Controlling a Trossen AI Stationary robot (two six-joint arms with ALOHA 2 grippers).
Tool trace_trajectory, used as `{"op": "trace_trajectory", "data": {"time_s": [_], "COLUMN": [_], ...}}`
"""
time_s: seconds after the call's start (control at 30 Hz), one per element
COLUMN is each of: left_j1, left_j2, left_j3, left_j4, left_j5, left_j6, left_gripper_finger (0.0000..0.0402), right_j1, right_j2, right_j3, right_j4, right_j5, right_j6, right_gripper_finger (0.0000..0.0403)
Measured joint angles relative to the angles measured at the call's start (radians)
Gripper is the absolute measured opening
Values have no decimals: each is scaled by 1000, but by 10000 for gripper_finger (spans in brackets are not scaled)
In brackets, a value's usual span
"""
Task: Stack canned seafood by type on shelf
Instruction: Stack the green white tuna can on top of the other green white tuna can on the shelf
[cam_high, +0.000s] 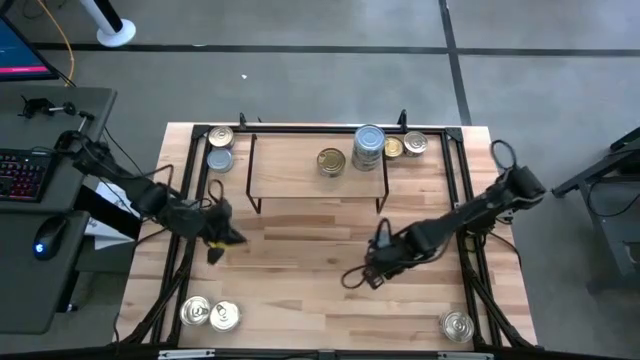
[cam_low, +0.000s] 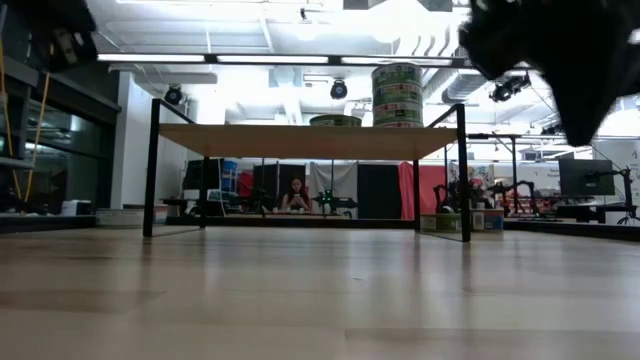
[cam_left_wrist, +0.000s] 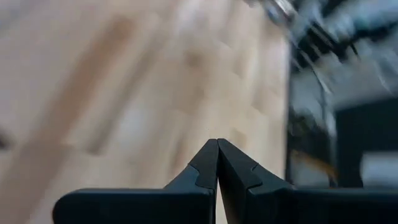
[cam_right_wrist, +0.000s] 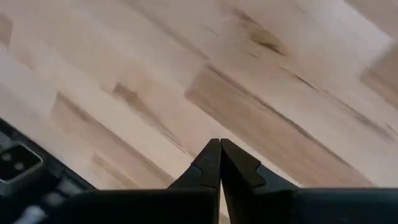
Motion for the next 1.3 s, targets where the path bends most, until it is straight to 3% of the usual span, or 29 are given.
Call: {"op": "trace_trajectory", "data": {"time_s": [0.17, 0.33, 0.57, 0.73, 0.87, 1.0, 1.13, 1.3], "left_j1": [72, 158, 340, 553, 722, 878, 1050, 1266], "left_j2": [-59, -42, 37, 132, 176, 193, 212, 290], "left_j3": [1, 0, 0, 0, 13, 81, 157, 220], "left_j4": [-264, -493, -522, -524, -504, -491, -417, -402], "left_j5": [-58, -153, -400, -440, -401, -386, -335, -149], "left_j6": [-266, -516, -749, -767, -681, -496, -172, 287], "left_gripper_finger": [0, 0, 0, 0, 0, 0, 0, 0], "right_j1": [2, -42, -164, -256, -311, -345, -364, -396], "right_j2": [-171, -323, -465, -511, -518, -518, -518, -518], "right_j3": [-190, -319, -468, -513, -516, -517, -517, -517], "right_j4": [63, 96, 265, 377, 435, 460, 475, 493], "right_j5": [28, 75, 58, -34, -119, -175, -175, -175], "right_j6": [160, 186, 6, -153, -264, -299, -316, -316], "right_gripper_finger": [0, 0, 0, 0, 0, 0, 0, 0]}}
